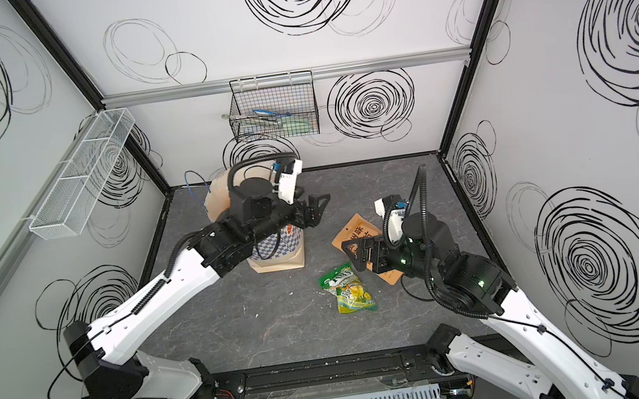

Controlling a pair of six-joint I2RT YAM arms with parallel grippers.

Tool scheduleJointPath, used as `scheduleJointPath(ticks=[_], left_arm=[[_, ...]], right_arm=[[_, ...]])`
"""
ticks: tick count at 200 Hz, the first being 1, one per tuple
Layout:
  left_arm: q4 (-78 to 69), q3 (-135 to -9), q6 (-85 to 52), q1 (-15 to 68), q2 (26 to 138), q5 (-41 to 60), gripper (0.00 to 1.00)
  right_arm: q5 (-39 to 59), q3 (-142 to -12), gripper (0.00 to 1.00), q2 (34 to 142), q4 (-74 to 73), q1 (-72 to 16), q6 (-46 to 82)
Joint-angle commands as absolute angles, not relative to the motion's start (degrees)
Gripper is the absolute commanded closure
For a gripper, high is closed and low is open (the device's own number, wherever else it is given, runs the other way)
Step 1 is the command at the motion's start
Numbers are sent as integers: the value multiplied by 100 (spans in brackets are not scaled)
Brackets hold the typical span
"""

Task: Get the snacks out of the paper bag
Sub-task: 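Return the left gripper over the bag while the right gripper hovers near the chips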

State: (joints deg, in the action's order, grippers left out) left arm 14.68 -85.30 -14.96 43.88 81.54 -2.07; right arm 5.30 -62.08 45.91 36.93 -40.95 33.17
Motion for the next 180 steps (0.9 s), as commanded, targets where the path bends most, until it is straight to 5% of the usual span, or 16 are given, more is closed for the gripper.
scheduleJointPath(ticks=[1, 92, 180], left_arm=[[1607, -8607, -1294, 3923, 7718, -352, 16], [2477, -8299, -1508, 1081, 7490, 753, 15], [3418, -9207, -1016, 880, 9166, 791, 32]], right_arm=[[818, -6428, 2, 4904, 3298, -4193, 3167], [-76, -7527, 3, 6381, 3097, -5327, 2663], [-55, -8788, 3, 7629, 3248, -5782, 2250]])
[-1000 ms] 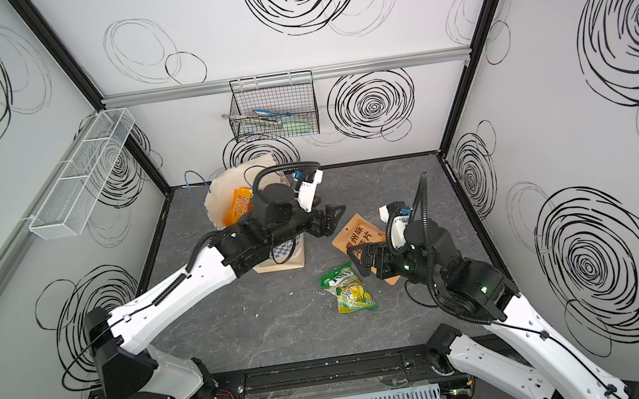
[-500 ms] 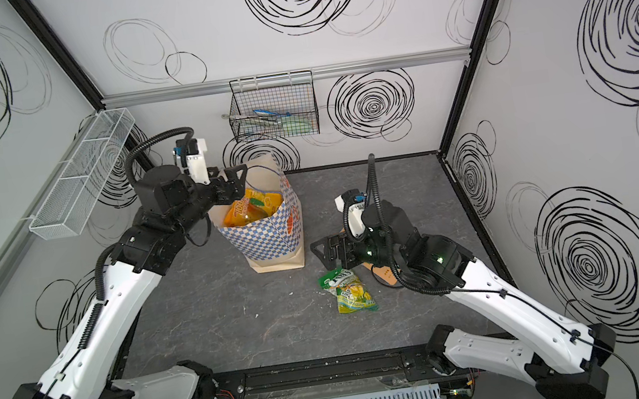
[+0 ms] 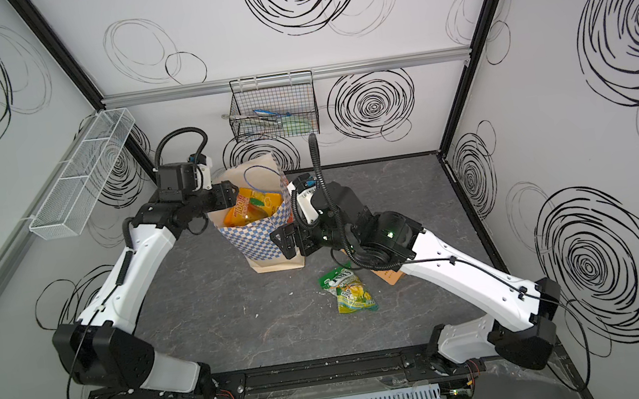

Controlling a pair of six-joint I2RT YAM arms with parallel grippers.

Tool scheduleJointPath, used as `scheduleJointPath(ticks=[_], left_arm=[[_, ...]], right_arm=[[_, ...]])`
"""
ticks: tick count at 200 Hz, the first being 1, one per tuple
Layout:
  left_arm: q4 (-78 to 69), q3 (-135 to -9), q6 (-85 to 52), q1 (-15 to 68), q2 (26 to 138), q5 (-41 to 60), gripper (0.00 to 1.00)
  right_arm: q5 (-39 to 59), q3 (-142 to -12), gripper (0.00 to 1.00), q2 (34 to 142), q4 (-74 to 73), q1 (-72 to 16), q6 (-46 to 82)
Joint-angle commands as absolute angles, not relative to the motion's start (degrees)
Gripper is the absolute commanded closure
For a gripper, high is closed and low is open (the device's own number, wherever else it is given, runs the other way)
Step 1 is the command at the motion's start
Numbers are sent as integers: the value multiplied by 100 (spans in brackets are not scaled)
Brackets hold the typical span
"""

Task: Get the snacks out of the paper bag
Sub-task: 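Return the left gripper over the bag while the right gripper hovers near the chips, then lower the left gripper into the bag toward the yellow LOT100 candy bag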

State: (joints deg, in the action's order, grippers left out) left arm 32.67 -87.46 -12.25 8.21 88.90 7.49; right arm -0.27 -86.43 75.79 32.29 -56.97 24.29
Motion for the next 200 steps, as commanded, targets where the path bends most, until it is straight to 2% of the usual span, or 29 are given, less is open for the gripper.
scheduleJointPath(ticks=[1, 79, 144, 159, 180, 200], left_arm=[[3423, -9218, -1005, 888, 9189, 782, 33], [4400, -10679, -696, 1244, 11012, 657, 32], [4392, -10455, -482, 1495, 11677, 742, 26], [4288, -10292, -512, 1510, 11750, 764, 23], [4167, -10155, -489, 1520, 11846, 711, 14], [4153, -10125, -465, 1529, 11981, 625, 12]], right_arm=[[-54, -8780, 3, 7629, 3241, -5778, 2246], [-154, -8112, 3, 7122, 3021, -5796, 2473], [-206, -7963, 3, 7031, 2932, -5795, 2505], [-219, -7971, 3, 7032, 2962, -5796, 2496], [-267, -7924, 3, 6983, 2961, -5796, 2484], [-297, -7873, 3, 6926, 2928, -5792, 2487]])
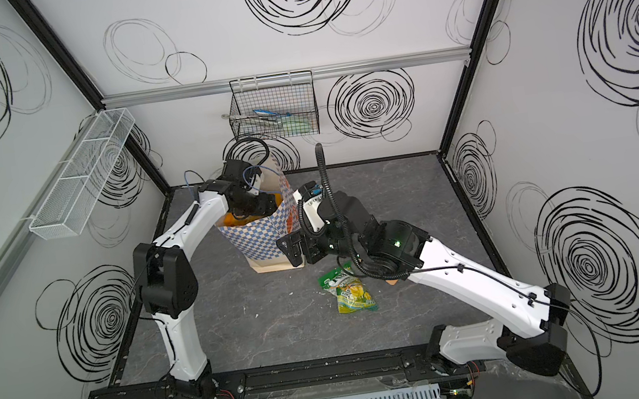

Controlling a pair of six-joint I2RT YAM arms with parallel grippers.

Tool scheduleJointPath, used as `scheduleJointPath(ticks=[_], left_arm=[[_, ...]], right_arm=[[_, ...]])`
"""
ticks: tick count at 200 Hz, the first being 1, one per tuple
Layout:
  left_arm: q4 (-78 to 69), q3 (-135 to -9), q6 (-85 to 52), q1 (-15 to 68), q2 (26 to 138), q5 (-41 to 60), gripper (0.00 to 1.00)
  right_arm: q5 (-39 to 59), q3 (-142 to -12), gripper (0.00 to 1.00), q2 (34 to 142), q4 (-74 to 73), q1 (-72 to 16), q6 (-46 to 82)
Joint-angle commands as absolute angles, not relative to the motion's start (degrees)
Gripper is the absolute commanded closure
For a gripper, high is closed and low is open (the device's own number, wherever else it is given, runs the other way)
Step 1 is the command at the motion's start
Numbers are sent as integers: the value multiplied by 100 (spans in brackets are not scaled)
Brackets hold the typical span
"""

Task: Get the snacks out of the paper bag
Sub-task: 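Lower the left gripper into the bag toward the yellow LOT100 candy bag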

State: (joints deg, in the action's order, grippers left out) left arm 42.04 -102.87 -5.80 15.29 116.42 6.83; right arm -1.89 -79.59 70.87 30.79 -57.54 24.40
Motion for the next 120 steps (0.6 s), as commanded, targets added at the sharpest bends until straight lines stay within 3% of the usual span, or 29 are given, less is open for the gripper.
scheduleJointPath(ticks=[1, 50, 80, 120], left_arm=[[4155, -10121, -466, 1529, 11989, 629, 12], [4196, -10026, -404, 1634, 12336, 62, 22], [4148, -9992, -415, 1660, 12360, 100, 43], [4140, -10045, -446, 1677, 12098, 267, 81]], right_arm=[[-298, -7865, 3, 6926, 2923, -5792, 2487], [-284, -7822, 3, 6899, 2883, -5792, 2496], [-316, -7809, 3, 6850, 2876, -5792, 2496], [-361, -7744, 3, 6751, 2801, -5792, 2505]])
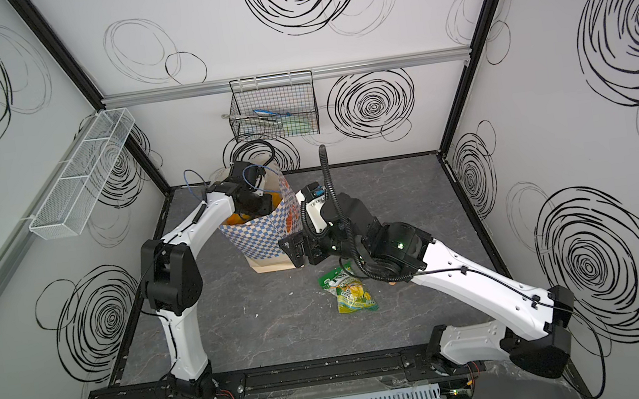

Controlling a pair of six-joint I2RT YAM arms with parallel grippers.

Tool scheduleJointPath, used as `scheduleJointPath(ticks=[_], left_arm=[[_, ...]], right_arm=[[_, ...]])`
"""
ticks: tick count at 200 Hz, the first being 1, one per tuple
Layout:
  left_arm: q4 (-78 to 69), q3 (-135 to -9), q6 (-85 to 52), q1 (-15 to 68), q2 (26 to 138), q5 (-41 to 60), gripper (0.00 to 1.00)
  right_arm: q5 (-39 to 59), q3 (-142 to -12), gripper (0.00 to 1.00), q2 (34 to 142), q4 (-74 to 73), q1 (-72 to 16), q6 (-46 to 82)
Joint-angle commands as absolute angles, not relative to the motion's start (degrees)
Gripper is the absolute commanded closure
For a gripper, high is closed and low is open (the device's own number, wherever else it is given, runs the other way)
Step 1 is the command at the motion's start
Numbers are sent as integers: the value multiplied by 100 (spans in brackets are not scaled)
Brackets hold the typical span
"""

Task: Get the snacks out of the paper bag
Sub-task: 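Lower the left gripper into the bag toward the yellow LOT100 candy bag, then grasp the yellow LOT100 candy bag with the left gripper and lift it out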

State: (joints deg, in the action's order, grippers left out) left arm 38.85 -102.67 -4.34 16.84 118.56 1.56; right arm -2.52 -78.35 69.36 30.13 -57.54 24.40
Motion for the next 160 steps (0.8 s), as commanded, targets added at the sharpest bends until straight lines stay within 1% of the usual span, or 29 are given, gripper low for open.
scheduleJointPath(ticks=[1, 8, 16, 18, 19, 72, 130, 160], left_arm=[[4140, -10045, -447, 1678, 12087, 274, 82], [4145, -10061, -457, 1683, 12019, 280, 87], [4148, -10080, -457, 1683, 11940, 276, 95], [4155, -10087, -457, 1686, 11926, 273, 99], [4156, -10093, -453, 1683, 11917, 273, 100], [4245, -10325, -548, 1652, 11404, 164, 100], [4245, -10579, -595, 1578, 10900, -430, 100], [4212, -10661, -626, 1487, 10652, -389, 100]], right_arm=[[-361, -7744, 3, 6746, 2794, -5796, 2505], [-365, -7723, 3, 6734, 2773, -5793, 2518], [-367, -7709, 3, 6715, 2752, -5792, 2518], [-369, -7708, 3, 6710, 2751, -5799, 2519], [-369, -7704, 3, 6708, 2751, -5800, 2521], [-411, -7655, 3, 6649, 2712, -5796, 2539], [-457, -7642, 3, 6607, 2690, -5796, 2540], [-453, -7628, 3, 6603, 2682, -5797, 2540]])
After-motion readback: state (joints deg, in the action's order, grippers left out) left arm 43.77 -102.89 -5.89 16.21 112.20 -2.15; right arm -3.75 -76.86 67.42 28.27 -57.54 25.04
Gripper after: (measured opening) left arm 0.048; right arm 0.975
